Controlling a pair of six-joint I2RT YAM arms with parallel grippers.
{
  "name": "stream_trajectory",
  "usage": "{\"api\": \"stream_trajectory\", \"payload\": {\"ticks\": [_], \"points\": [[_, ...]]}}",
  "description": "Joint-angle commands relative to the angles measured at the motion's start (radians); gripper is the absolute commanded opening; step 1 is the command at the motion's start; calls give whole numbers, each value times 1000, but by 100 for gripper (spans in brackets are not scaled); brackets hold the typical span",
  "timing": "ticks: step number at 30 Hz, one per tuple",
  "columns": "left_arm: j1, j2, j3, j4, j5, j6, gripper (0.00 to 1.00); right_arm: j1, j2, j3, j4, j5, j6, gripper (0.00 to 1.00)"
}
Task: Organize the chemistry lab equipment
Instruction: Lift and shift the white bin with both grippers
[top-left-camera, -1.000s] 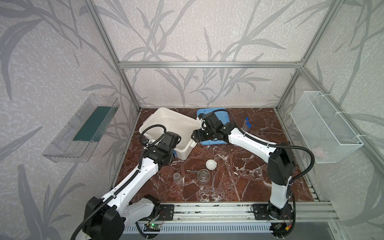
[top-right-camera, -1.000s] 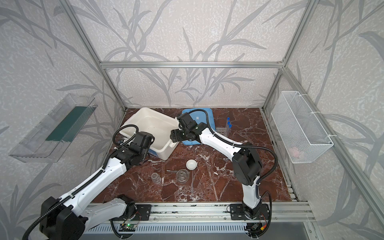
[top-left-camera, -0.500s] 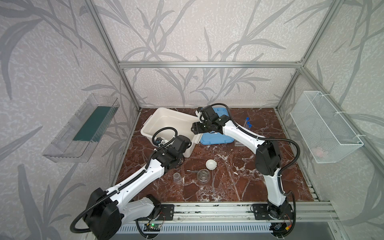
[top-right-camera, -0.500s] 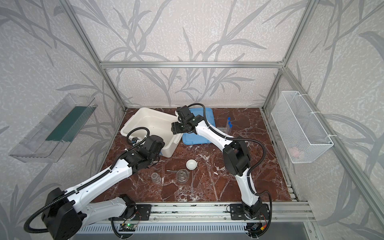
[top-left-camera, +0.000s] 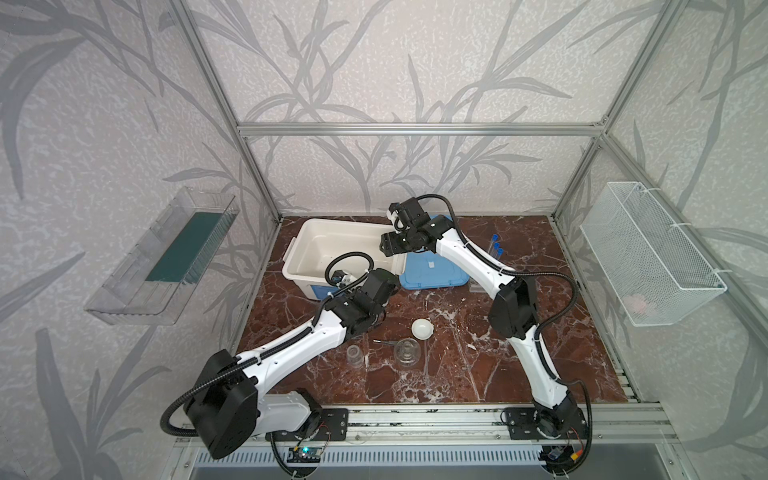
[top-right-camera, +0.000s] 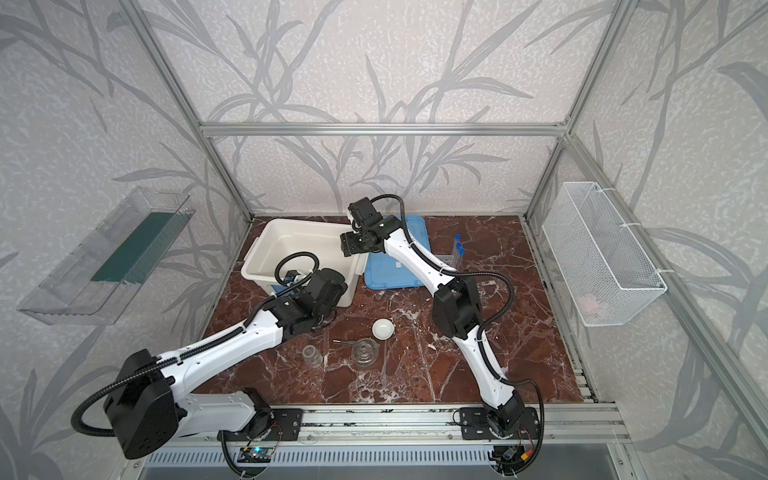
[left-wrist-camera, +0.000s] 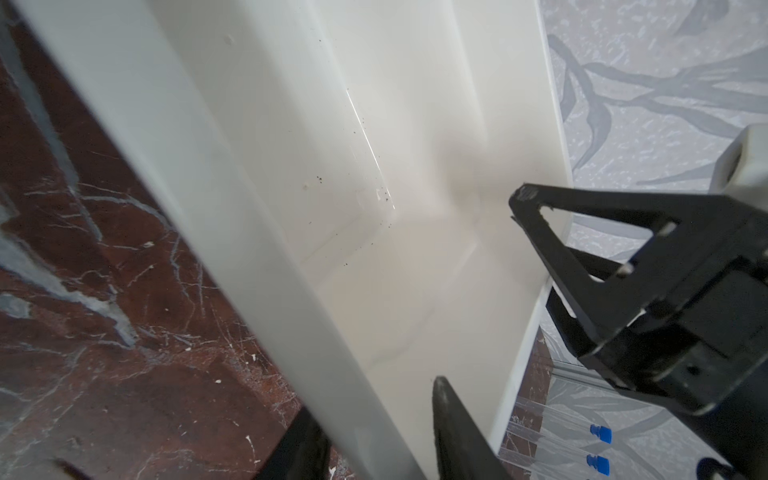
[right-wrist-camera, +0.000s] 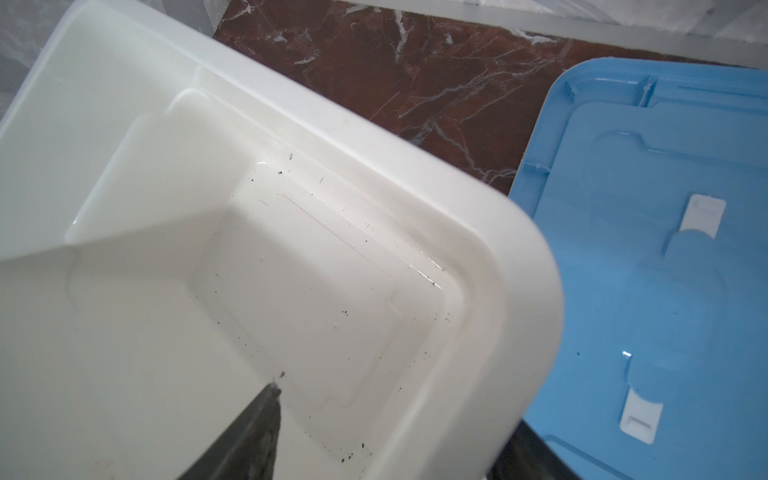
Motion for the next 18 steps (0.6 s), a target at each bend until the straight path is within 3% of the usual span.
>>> {"api": "stream_trajectory", "payload": {"ticks": [1,4,11,18], "points": [[-16,16,33,21,15,8,46,-2,35,118,-86,6,-31,76],[-19,-10,29,58,-1,55,59,-5,61,195,-125,6,-43,80],[-17,-132,25,1,-28,137,78,-18,3,220,-215,55,-38,96],[-19,-201,145,-216,110,345,85,-26,-193,102,-272,97,-77,99]]}}
